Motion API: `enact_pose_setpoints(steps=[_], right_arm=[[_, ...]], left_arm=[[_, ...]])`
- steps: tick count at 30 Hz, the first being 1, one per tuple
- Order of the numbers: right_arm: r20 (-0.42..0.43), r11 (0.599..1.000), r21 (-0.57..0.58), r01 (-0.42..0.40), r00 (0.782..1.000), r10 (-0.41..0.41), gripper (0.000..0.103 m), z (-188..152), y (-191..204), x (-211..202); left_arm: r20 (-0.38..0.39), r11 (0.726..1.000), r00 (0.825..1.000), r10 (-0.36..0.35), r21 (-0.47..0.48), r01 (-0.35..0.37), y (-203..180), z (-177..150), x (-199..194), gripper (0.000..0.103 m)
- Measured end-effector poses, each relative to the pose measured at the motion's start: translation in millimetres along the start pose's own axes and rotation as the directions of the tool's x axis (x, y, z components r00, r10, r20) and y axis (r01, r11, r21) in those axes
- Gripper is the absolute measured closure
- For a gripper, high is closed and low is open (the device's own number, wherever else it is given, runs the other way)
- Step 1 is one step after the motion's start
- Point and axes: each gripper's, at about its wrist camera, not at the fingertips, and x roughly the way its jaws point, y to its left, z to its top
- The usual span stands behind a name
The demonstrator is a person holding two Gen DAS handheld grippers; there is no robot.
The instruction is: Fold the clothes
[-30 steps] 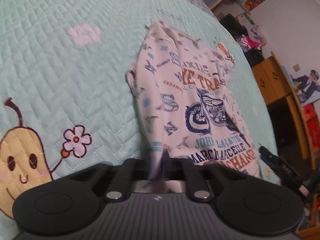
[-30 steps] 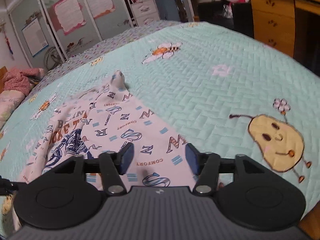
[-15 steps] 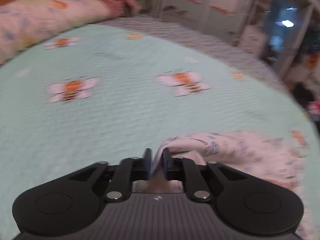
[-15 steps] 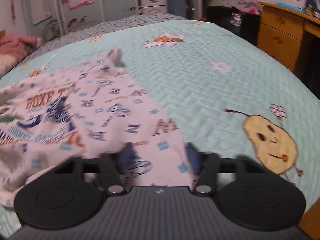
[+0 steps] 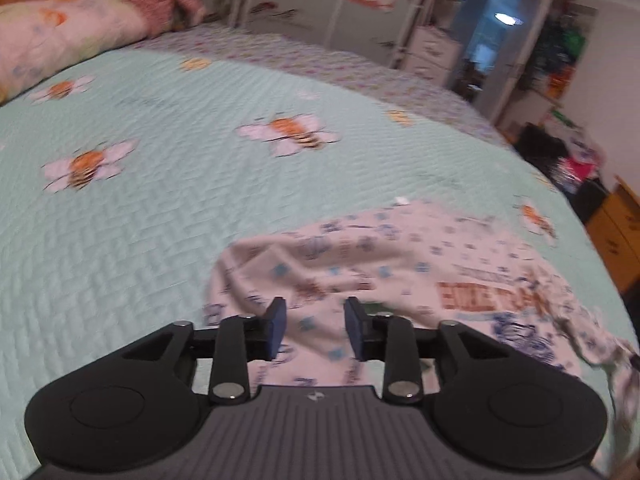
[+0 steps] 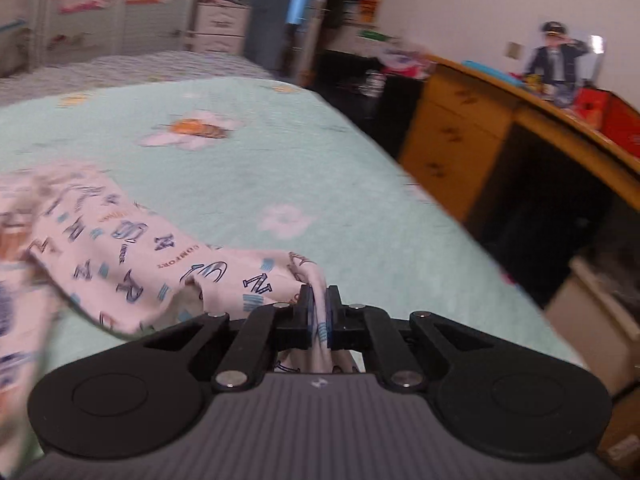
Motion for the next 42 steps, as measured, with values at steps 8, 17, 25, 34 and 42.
enact_pose_setpoints(steps=[8,17,25,34,42], right_arm=[[-0.049,0.999,-0.003,0.051,0.998,-0.051,0.087,-6.3,0.1,29.4],[0.050,0.830,0.264,-0.490,0.867,0.496,0.032,-45.3,9.5,-88.1],[-0.100,0.748,0.154,-0.645,0.743,0.661,0.072,-70.0,100.0,-100.3],[0.041,0.644,0.370,-0.669,0.705,0.708,0.094,-35.4,25.3,-96.5],[-0.226,0.721,0.227,-0.655,0.685,0.693,0.070,-47.8,26.7,-80.9]], left_arm=[[-0.155,0.984,0.975,-0.161,0.045,0.170,-27.7,-19.7,19.7,0.064],[-0.240,0.980,0.952,-0.191,0.001,0.197,-27.0,-47.6,33.7,0.061],[-0.205,0.985,0.966,-0.160,0.026,0.169,-25.8,-44.6,22.7,0.060],[-0.128,0.988,0.980,-0.156,0.001,0.157,-13.9,-19.8,15.0,0.060],[-0.057,0.983,0.993,-0.100,0.146,0.107,-34.9,35.6,43.6,0.056]])
